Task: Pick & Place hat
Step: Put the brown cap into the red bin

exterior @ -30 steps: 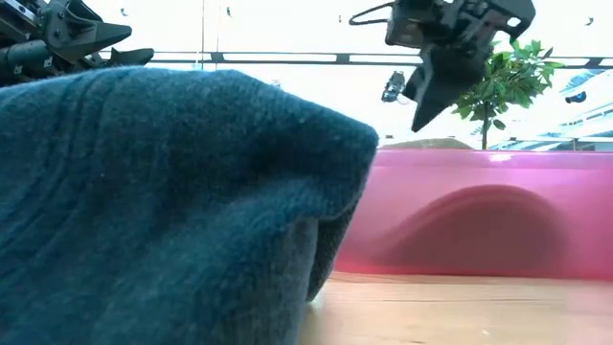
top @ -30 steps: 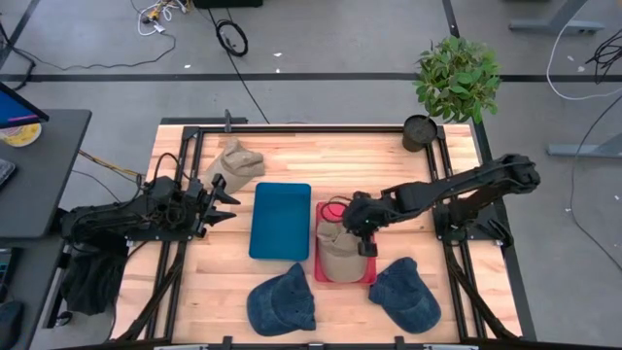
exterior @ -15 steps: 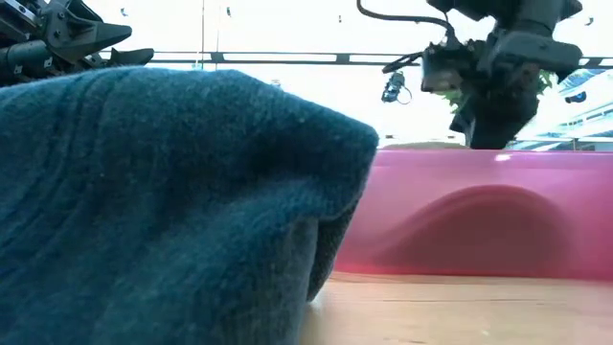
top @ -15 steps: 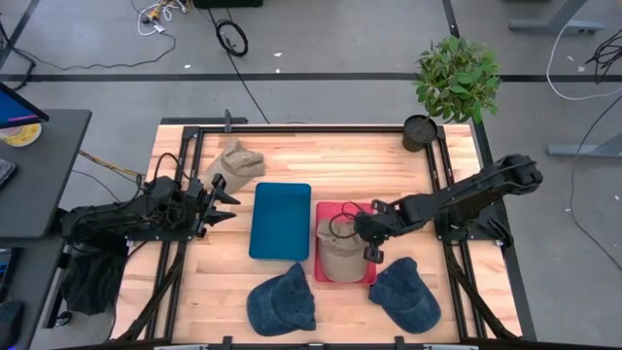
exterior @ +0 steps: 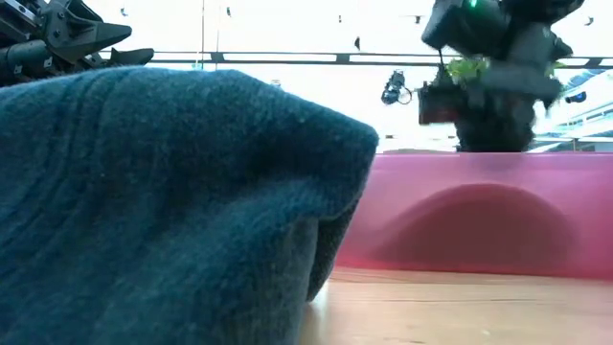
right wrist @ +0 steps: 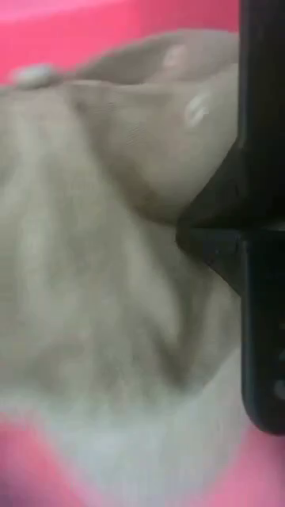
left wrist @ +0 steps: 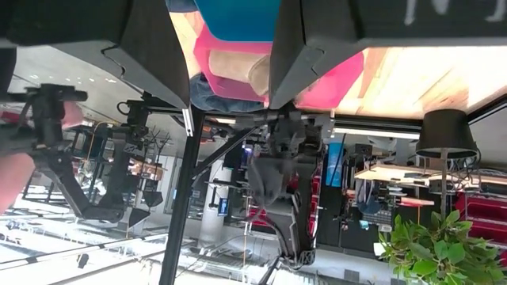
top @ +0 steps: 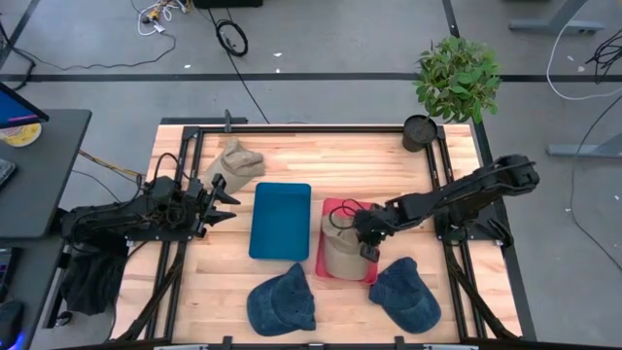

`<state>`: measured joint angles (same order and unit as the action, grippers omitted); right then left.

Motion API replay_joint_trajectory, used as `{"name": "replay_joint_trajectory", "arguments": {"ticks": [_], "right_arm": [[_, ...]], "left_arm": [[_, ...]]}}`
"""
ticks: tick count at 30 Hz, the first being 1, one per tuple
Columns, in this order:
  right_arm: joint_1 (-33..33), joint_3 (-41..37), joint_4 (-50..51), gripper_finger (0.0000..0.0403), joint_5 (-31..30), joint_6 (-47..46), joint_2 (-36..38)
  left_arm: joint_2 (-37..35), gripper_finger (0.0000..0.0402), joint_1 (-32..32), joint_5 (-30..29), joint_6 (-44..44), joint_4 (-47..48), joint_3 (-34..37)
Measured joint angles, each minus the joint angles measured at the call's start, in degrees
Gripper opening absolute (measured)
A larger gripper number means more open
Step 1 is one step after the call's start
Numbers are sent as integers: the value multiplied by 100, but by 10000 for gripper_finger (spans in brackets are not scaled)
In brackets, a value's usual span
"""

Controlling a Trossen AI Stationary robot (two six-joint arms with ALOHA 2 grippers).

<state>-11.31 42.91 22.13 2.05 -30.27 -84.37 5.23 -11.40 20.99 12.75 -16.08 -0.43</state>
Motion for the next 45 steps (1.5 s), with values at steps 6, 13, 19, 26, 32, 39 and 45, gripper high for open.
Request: {"name": "replay_joint_trajectory", "arguments": {"ticks": [6,13,19,26,32,39,45], "right_arm": [[-10,343,-85,0,-219,332,571],[231,418,-570,0,-763,353,1308],[463,418,-1400,0,-840,749,1987],[550,418,-2142,0,-734,991,2794],[549,422,-2565,0,-799,929,3268],[595,422,-4046,0,-975,1482,3242],[599,422,-4339,0,-1081,1682,3248]], "left_arm": [[-1,177,0,2,4,0,0],[-2,177,1,2,3,0,0],[0,177,0,0,2,0,0],[-2,177,0,1,2,2,-1],[-1,177,2,-31,1,-10,-1],[-2,177,1,-197,1856,-583,-2],[0,177,0,-875,3106,-939,0]]}}
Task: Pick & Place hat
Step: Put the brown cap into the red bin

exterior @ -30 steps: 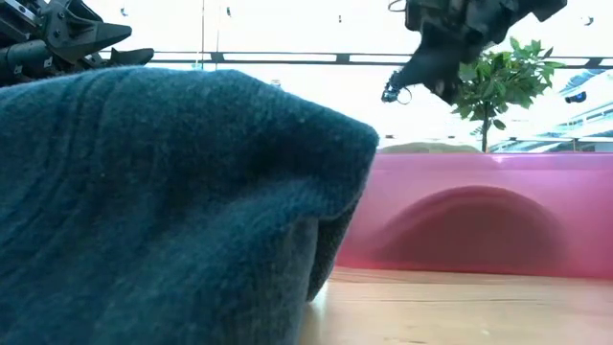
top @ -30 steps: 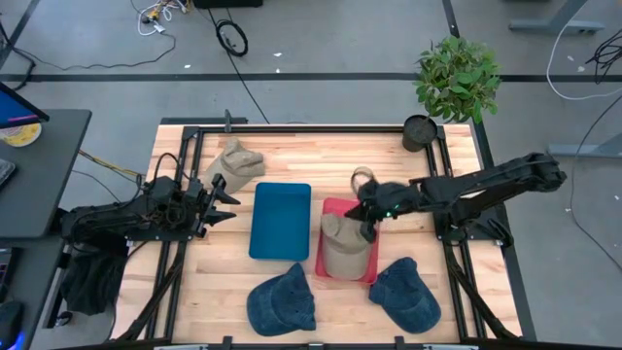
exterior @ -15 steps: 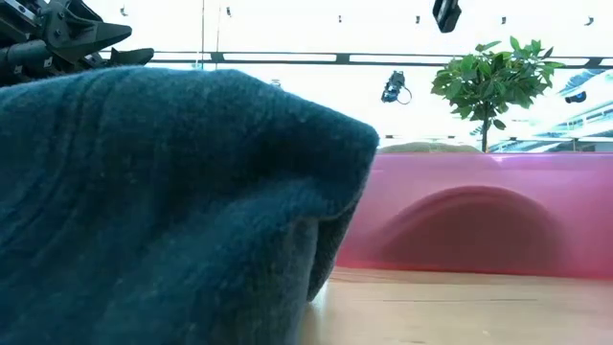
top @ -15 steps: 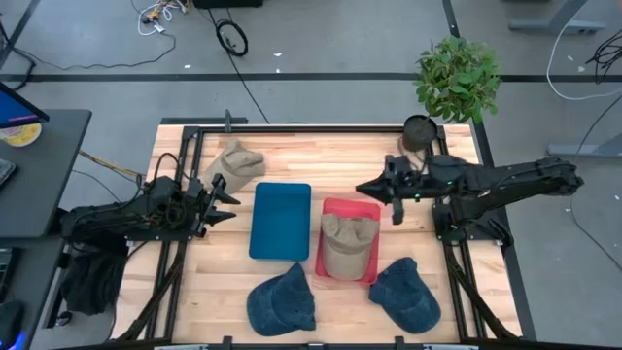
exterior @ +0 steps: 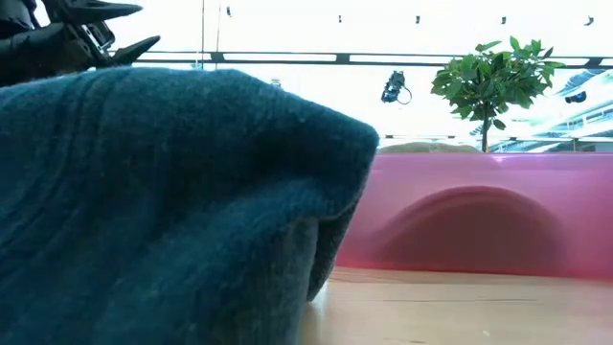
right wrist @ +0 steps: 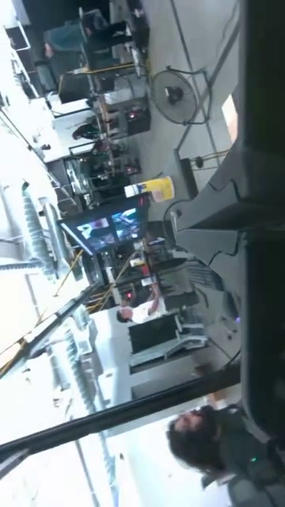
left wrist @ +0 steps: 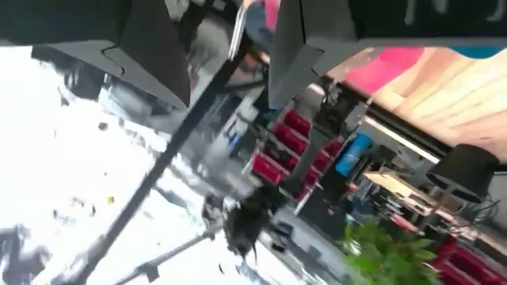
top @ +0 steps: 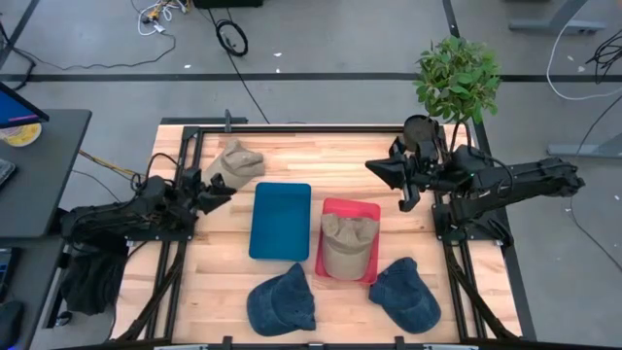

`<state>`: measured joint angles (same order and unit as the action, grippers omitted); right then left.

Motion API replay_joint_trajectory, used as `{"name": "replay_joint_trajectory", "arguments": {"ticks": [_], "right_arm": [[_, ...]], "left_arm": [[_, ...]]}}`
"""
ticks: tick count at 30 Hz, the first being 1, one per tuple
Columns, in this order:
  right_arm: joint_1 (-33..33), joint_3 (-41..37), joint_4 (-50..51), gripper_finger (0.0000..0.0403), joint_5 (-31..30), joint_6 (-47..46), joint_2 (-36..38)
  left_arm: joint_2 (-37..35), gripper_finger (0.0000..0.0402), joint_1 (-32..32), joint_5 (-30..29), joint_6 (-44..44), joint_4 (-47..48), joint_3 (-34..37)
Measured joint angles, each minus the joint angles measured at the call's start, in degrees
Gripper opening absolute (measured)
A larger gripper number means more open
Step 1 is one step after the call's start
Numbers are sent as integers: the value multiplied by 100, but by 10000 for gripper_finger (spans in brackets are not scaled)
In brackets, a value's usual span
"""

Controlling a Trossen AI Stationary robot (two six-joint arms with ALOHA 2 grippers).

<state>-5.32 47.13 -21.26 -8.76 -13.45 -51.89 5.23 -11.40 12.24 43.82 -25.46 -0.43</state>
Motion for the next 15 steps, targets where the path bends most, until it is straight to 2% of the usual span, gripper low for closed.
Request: {"name": "replay_joint_trajectory", "arguments": {"ticks": [3,7,9,11,15], "right_arm": [[0,0,-10,0,16,46,6],[0,0,235,0,-194,52,106],[32,-25,495,0,-337,101,182],[119,-191,426,0,-351,104,281],[344,-627,24,0,-175,-92,641]], "left_arm": [[0,177,0,-156,393,-1,-2],[2,177,1,-1226,1139,-296,0],[-5,177,-2,-1447,1144,-605,-33],[8,177,0,-1463,843,-468,-233],[204,177,2,-1657,-506,18,-1201]]}}
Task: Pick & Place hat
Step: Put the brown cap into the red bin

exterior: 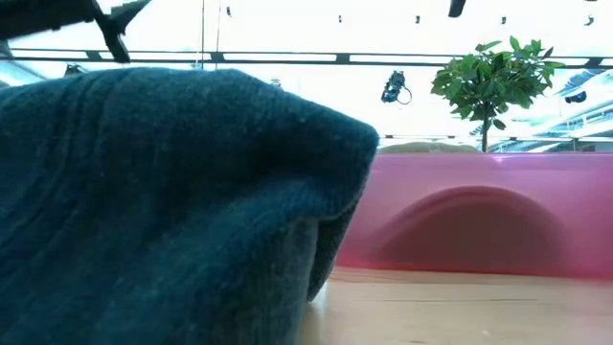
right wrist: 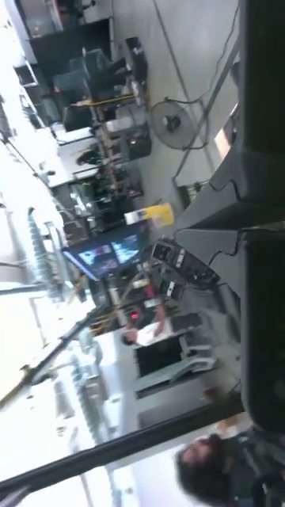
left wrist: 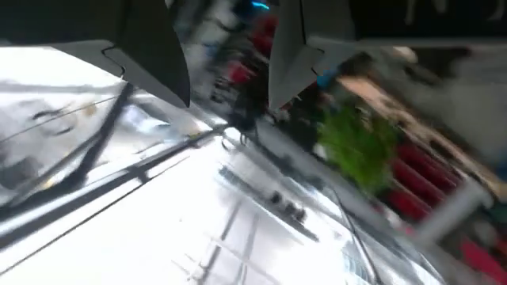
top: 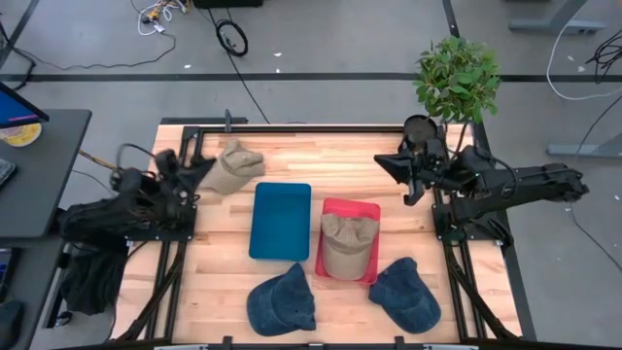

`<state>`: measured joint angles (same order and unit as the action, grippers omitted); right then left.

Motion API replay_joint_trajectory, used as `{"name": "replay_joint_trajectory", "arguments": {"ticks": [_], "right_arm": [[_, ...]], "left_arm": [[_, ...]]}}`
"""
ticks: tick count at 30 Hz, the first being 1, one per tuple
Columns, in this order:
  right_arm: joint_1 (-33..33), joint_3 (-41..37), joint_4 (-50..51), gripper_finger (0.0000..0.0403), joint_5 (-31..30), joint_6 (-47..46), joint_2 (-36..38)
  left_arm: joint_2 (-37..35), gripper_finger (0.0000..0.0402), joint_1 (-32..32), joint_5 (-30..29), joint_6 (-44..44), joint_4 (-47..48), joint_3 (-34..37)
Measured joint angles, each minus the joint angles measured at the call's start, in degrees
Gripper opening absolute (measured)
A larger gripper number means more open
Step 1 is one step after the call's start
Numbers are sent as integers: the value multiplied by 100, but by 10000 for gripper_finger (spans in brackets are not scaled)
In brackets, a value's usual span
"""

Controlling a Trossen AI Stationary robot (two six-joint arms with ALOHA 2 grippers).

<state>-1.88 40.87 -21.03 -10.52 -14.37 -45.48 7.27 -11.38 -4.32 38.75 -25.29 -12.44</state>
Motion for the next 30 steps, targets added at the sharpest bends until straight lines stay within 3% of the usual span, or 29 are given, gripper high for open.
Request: {"name": "replay_joint_trajectory", "arguments": {"ticks": [4,8,14,19,30], "right_arm": [[245,-499,-651,0,83,-292,327],[360,-813,-1093,0,328,-426,484],[394,-934,-1183,0,660,-468,497],[394,-934,-1161,0,1060,-377,497],[394,-934,-1114,0,1317,-564,494]], "left_arm": [[529,177,-2,-753,-1551,1710,-1446],[1279,177,-4,-1195,-2477,3680,-2900],[2766,177,-7,-1409,-2436,6322,-4811],[4156,177,-210,-1399,-2262,7996,-5950],[6796,177,-1918,321,-2977,9675,-7160]]}}
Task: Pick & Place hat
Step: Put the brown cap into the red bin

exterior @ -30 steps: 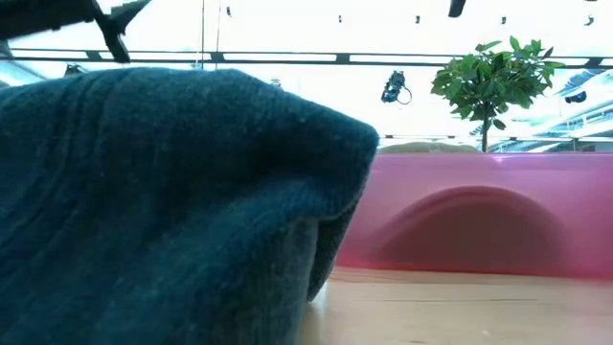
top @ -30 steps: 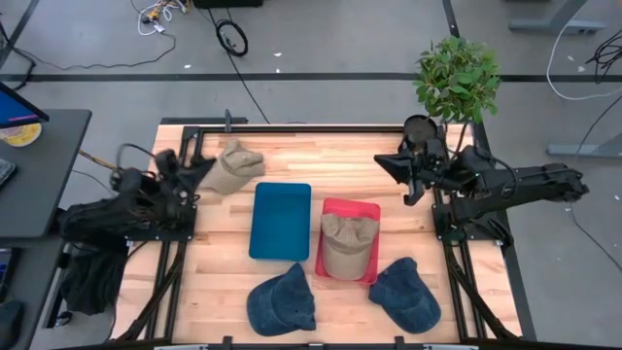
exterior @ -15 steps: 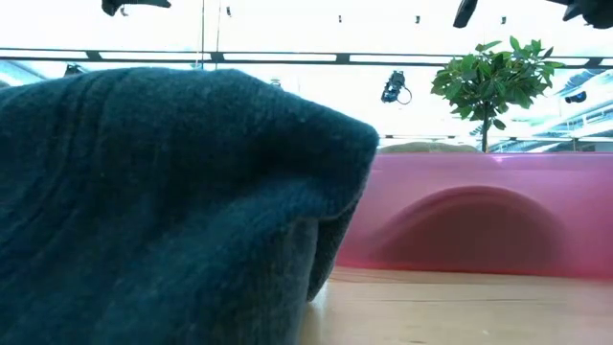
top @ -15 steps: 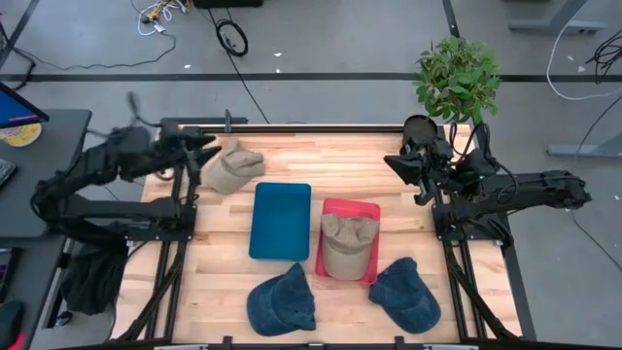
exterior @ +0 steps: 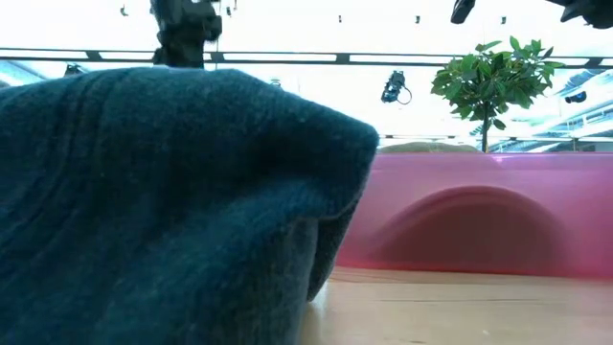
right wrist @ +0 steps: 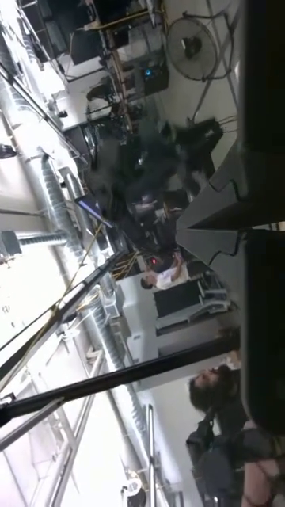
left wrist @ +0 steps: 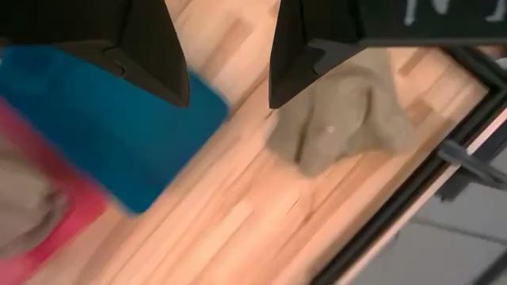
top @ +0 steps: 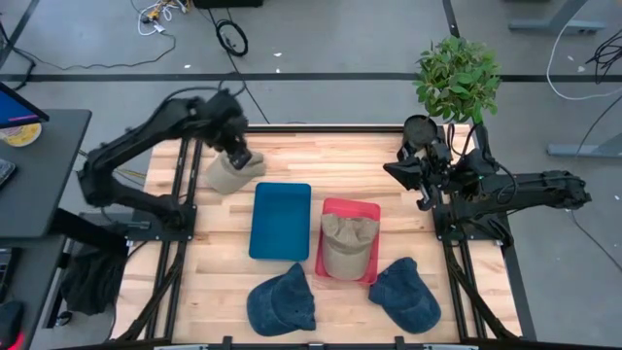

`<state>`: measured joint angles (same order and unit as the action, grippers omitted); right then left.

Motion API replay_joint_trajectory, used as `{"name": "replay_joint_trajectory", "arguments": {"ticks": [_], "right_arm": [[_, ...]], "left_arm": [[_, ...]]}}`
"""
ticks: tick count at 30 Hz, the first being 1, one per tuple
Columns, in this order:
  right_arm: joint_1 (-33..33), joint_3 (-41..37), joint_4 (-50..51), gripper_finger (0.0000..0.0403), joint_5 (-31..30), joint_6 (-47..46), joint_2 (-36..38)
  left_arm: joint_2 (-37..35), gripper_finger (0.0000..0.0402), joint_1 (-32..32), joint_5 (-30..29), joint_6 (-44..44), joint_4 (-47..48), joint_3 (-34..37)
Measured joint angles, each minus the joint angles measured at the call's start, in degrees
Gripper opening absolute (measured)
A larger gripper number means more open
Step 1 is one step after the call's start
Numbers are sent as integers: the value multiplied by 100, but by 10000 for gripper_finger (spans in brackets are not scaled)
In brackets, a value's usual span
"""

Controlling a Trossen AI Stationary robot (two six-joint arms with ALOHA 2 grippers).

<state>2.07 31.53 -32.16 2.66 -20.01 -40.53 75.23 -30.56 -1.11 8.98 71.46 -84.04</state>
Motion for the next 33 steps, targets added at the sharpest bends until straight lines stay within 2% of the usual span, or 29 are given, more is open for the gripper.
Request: {"name": "replay_joint_trajectory", "arguments": {"ticks": [6,15,18,23,33], "right_arm": [[0,0,4,0,0,-33,0],[0,0,9,0,-3,-75,0],[0,1,9,0,-7,-190,0],[-1,0,7,0,-15,-203,0],[0,2,-47,0,-24,-356,0]], "left_arm": [[773,189,-532,117,-1135,0,-150],[1915,319,-1081,237,-2016,32,-154],[2374,342,-1189,222,-2371,35,-154],[3095,342,-1331,-14,-2573,-6,-154],[4328,335,-1428,-30,-2655,328,-152]]}}
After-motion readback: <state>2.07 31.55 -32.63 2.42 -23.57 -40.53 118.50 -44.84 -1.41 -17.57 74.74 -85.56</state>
